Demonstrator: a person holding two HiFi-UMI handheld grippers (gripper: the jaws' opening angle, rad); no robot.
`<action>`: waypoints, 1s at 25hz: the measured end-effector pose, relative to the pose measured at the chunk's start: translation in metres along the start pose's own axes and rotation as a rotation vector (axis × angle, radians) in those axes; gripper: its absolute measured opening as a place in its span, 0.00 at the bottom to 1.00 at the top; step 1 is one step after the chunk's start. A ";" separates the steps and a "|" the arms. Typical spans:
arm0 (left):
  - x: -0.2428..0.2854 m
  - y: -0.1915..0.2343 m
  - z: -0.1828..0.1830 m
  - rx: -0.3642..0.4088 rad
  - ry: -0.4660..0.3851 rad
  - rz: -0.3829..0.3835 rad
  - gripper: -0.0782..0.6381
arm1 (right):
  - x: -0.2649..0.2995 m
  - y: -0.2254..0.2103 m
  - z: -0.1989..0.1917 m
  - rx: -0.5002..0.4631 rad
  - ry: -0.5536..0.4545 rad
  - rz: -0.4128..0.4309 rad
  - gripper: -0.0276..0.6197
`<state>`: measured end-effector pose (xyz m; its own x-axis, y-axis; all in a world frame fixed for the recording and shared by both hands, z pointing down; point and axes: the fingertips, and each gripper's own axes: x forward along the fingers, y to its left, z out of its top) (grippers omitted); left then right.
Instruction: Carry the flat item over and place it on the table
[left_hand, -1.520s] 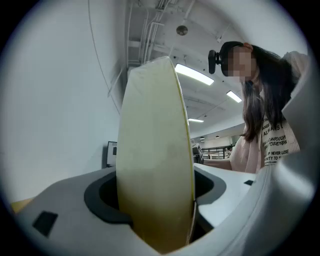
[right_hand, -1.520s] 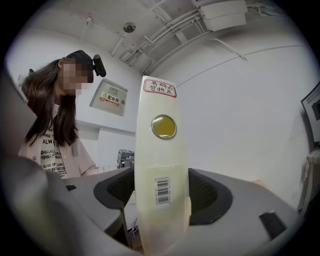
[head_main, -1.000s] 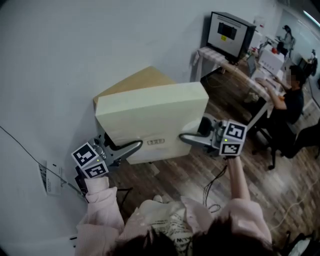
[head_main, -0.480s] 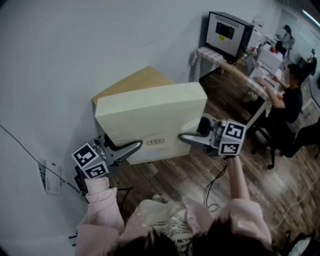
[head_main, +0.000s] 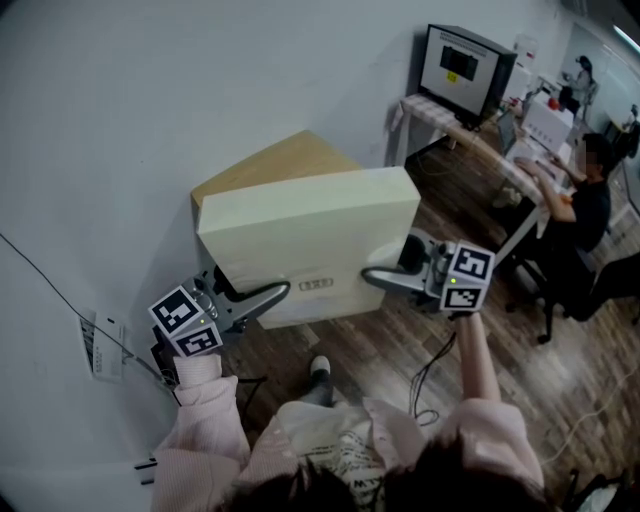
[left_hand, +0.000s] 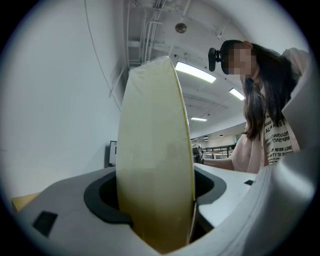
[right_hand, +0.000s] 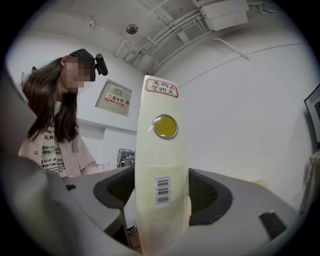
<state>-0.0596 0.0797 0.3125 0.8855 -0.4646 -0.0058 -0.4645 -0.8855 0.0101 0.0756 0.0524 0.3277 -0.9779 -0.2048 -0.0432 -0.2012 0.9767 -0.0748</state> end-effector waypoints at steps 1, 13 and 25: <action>-0.001 0.002 -0.001 -0.003 -0.001 0.003 0.61 | 0.002 -0.002 -0.001 0.002 0.002 0.003 0.54; 0.011 0.062 -0.013 -0.014 -0.001 0.014 0.61 | 0.031 -0.058 -0.009 -0.001 0.031 0.018 0.54; 0.028 0.133 -0.020 -0.022 0.010 0.003 0.61 | 0.064 -0.121 -0.014 0.017 0.060 0.010 0.55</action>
<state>-0.0965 -0.0512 0.3342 0.8841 -0.4673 0.0041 -0.4672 -0.8836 0.0321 0.0368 -0.0779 0.3479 -0.9815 -0.1908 0.0155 -0.1914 0.9772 -0.0920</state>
